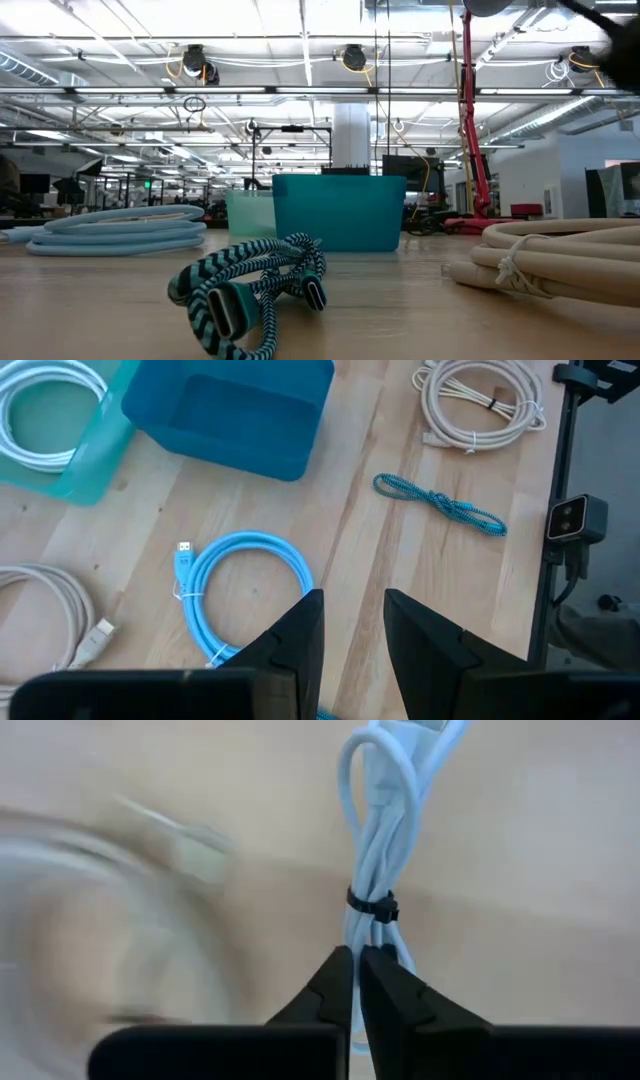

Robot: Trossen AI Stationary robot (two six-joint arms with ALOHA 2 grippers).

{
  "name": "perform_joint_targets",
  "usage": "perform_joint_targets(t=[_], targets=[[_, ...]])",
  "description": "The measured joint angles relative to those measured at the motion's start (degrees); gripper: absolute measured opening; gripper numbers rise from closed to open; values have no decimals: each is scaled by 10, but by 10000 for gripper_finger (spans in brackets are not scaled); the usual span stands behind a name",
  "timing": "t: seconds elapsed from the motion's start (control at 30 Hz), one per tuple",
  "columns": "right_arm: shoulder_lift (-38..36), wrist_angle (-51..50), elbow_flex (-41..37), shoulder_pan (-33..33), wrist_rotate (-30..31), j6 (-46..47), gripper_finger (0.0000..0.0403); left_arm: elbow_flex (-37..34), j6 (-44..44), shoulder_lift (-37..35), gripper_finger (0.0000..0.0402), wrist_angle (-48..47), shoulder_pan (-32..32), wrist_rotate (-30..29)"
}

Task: Pick & Place USB Port
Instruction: Put the white charger cable into the blue bin

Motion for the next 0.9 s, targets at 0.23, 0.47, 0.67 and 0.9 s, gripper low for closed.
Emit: perform_joint_targets(t=[0.23,0.47,0.67,0.9], targets=[[-48,31,61,-127,138,-171,3,0,0,0,108,0,-2,0],[-33,244,74,-281,124,-390,1,0,-9,0,108,0,-6,-5],[-8,295,74,-350,93,-449,1,0,-30,0,108,-1,-18,-12],[63,316,100,-368,14,-470,1,0,-63,0,108,-26,-38,-34]])
